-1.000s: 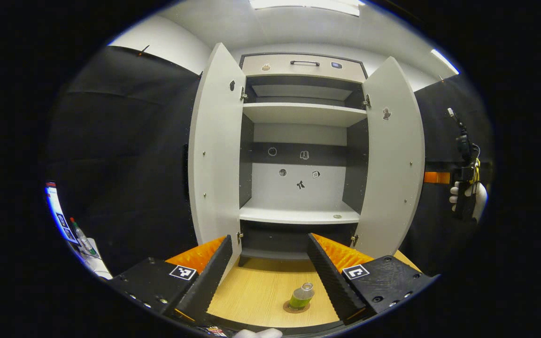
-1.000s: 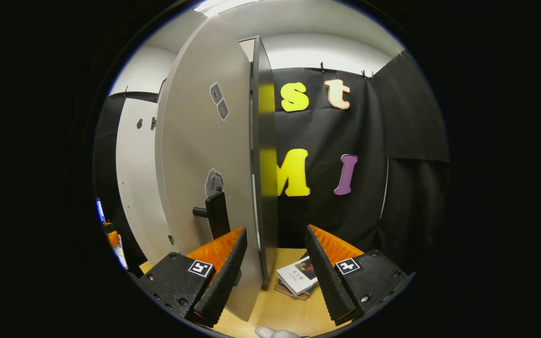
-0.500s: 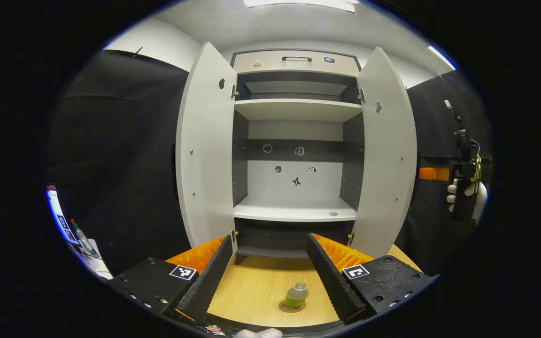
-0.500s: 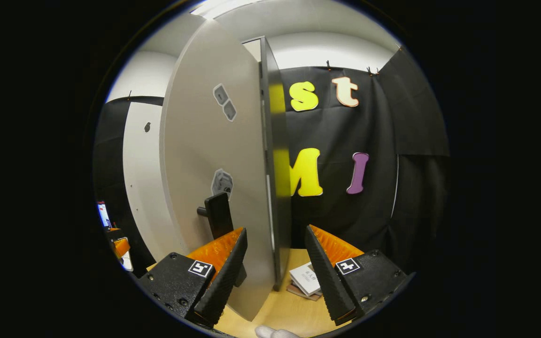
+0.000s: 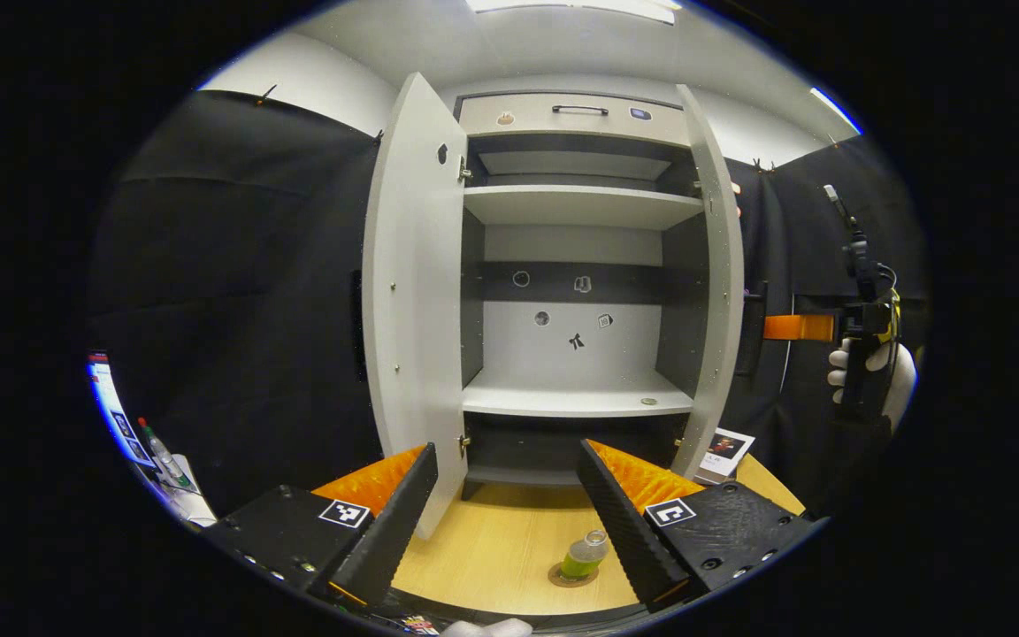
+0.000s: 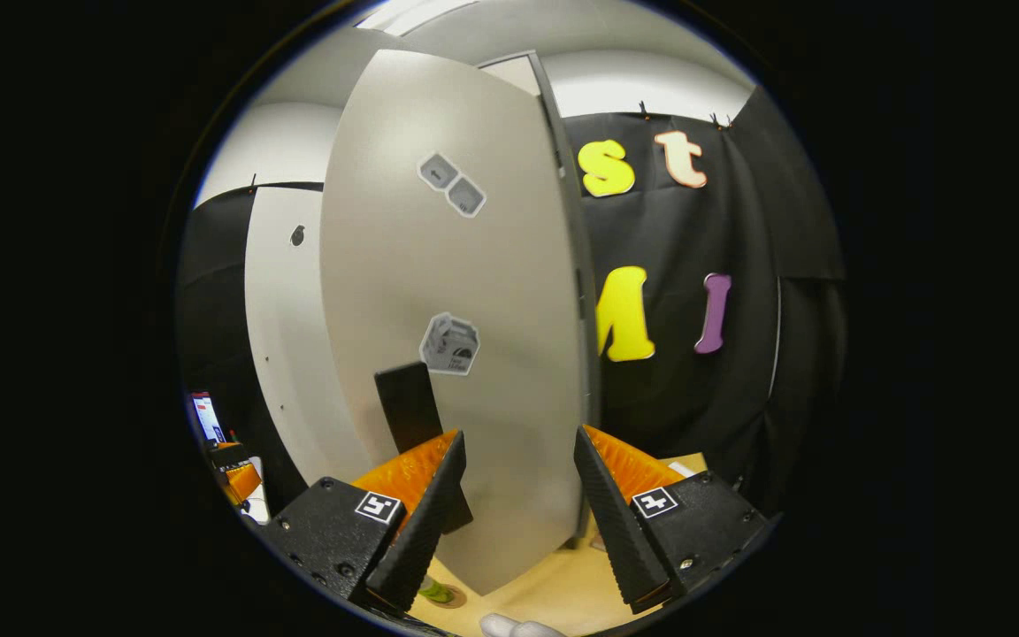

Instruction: Grasp the bottle in the cabinet with the left hand and place it on the coaster, then close the right door with the right hand and the left door with the left hand.

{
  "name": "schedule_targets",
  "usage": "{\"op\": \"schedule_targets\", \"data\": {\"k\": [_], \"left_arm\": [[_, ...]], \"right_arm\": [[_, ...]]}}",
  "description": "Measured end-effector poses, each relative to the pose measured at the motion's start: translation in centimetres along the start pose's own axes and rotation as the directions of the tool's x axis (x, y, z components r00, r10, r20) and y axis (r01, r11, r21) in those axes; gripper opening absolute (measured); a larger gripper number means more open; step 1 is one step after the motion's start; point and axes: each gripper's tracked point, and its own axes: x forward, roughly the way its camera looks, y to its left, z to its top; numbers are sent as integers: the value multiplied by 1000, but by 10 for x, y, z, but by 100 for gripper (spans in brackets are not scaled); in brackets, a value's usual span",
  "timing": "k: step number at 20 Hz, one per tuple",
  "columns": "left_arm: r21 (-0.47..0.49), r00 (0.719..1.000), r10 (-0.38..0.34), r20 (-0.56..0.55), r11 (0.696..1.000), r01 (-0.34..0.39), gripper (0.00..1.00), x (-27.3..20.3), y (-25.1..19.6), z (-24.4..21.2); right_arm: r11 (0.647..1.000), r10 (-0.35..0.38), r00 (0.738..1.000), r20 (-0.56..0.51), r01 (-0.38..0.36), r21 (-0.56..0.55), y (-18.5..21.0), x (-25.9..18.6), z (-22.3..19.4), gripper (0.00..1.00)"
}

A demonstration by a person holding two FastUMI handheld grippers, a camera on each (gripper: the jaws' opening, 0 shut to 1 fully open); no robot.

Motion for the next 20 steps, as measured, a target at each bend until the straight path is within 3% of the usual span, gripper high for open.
{"op": "schedule_targets", "data": {"k": [4,6,11,14,20], "left_arm": [[14,1000,19,-7,1000,-19,97,-3,21,3],[20,999,30,-16,999,-30,94,-4,29,3],[35,1000,14,-23,999,-13,94,3,36,2],[43,1000,-2,-9,999,2,99,7,37,6],[74,999,46,24,996,-47,96,25,89,19]], "right_arm": [[985,126,990,-62,-117,130,40,29,-27,78],[977,153,985,-85,-138,164,50,33,-37,78],[980,117,992,-49,-107,169,45,27,-34,78],[984,88,996,-12,-85,156,43,16,-24,80],[1000,3,997,71,-3,2,44,-19,-6,80]]}}
